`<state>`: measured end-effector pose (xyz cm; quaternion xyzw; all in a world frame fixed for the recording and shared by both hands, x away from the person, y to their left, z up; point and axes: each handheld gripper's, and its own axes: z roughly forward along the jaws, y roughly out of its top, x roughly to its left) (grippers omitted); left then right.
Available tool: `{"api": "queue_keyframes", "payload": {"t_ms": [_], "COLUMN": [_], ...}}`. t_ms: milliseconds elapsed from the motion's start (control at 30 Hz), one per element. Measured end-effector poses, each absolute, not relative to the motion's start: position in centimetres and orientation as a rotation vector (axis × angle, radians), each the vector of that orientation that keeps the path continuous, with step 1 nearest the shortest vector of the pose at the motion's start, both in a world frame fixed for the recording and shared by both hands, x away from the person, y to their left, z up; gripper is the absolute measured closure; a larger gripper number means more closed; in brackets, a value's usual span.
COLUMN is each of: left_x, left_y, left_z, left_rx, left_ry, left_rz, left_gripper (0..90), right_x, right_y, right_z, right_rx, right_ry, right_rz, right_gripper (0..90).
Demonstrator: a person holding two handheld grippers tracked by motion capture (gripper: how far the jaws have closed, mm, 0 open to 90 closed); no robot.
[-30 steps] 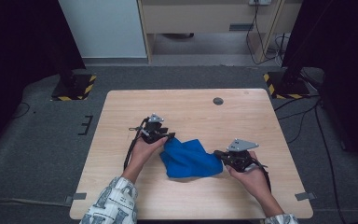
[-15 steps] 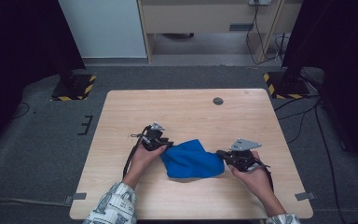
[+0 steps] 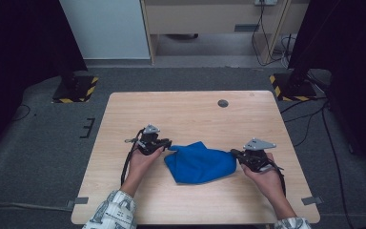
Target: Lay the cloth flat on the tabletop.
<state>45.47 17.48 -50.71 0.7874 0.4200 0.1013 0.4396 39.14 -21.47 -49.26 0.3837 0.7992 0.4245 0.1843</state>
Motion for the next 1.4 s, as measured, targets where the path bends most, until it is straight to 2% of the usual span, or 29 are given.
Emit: {"api": "queue_keyframes", "payload": {"t_ms": [200, 500, 867, 1000, 1233, 1400], "left_x": [45.5, 45.3, 46.1, 46.6, 47.8, 48.2], "left_y": [17.7, 17.7, 14.4, 12.8, 12.0, 10.9], "left_z": [-50.4, -49.4, -50.1, -50.6, -51.1, -51.9], "left_rx": [1.899, 1.827, 1.873, 1.937, 1.933, 2.023], "left_ry": [1.045, 1.023, 0.973, 0.976, 1.035, 1.032], "left_rz": [0.264, 0.296, 0.242, 0.286, 0.296, 0.311], "left_gripper": [65.8, 62.5, 52.2, 48.9, 53.1, 53.6], "right_x": [39.6, 39.8, 40.0, 40.0, 40.1, 40.2], "right_y": [-22.4, -23.4, -24.6, -24.8, -25.3, -25.4], "right_z": [-49.7, -49.7, -50.3, -50.3, -50.4, -50.5], "right_rx": [1.134, 1.182, 1.225, 1.222, 1.234, 1.240], "right_ry": [2.239, 2.212, 2.202, 2.206, 2.206, 2.203], "right_rz": [1.169, 1.135, 1.070, 1.058, 1.047, 1.050], "right_gripper": [89.1, 89.1, 88.8, 88.7, 88.7, 88.8]}}
